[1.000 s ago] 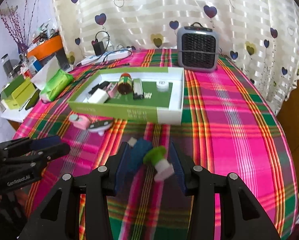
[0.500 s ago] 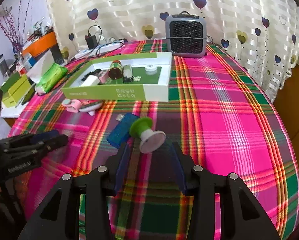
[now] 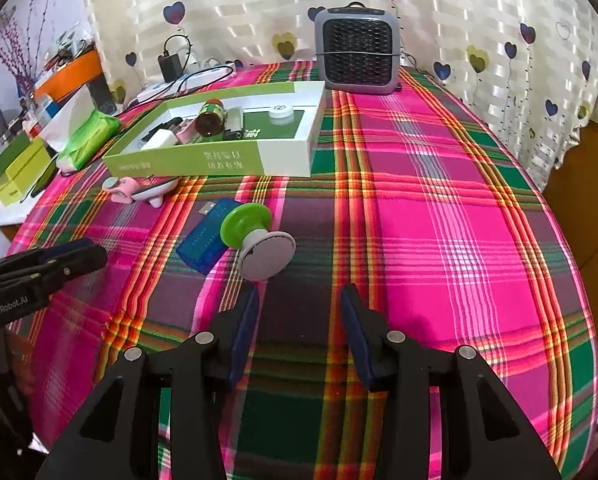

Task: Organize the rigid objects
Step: 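Move both tools away from the box toward the green suction cup and blue USB stick, then close the right tool on the green suction cup while the left tool approaches the blue USB stick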

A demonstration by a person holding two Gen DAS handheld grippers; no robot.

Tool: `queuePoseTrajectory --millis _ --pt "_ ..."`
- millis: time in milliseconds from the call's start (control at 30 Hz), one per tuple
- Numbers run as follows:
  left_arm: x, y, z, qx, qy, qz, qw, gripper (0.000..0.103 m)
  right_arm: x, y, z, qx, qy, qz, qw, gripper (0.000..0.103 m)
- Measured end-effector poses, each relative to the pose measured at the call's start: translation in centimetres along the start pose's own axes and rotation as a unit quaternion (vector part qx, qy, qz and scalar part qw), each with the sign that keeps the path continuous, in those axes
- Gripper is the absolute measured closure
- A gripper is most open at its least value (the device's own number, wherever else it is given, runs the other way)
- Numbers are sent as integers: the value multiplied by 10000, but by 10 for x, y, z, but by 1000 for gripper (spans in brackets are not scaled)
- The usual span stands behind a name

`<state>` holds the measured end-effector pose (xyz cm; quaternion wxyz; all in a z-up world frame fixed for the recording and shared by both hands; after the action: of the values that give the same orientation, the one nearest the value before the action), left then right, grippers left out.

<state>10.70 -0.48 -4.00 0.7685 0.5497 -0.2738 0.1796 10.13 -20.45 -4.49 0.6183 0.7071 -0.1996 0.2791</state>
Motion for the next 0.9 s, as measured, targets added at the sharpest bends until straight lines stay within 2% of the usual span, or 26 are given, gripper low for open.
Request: queuePoseTrajectory --millis 100,167,233,400,567,900 --pt "-1 1 2 78 -51 4 10000 65 -1 -1 -3 -83 188 15 9998 59" --pt "-2 0 5 207 -159 -15 9997 65 -2 -2 -7 -168 397 15 9991 54" --pt "-2 -1 8 336 -264 -35 9991 65 -3 -3 -12 -70 571 35 9983 44" --pt "-3 -1 10 358 -282 -55 9989 65 -3 -4 -13 49 643 -1 9979 40" --pt "-4 -1 11 286 -165 -32 9995 65 3 -6 -12 236 660 -102 9975 40" --pt "-5 -2 19 218 -182 -38 9996 62 20 -23 -14 249 952 -167 9950 40"
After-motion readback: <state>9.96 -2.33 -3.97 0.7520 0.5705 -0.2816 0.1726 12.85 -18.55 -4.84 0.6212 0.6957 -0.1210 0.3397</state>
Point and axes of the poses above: each gripper's, at about its wrist camera, not at the fingertips, and y roughly against the way its jaws point, z to its right, x to its top, the point moved 6 cm from there along -y, roughly the way its jaws point, and after that the axes turned 3 degrees about -x, right-handed, at the moved point
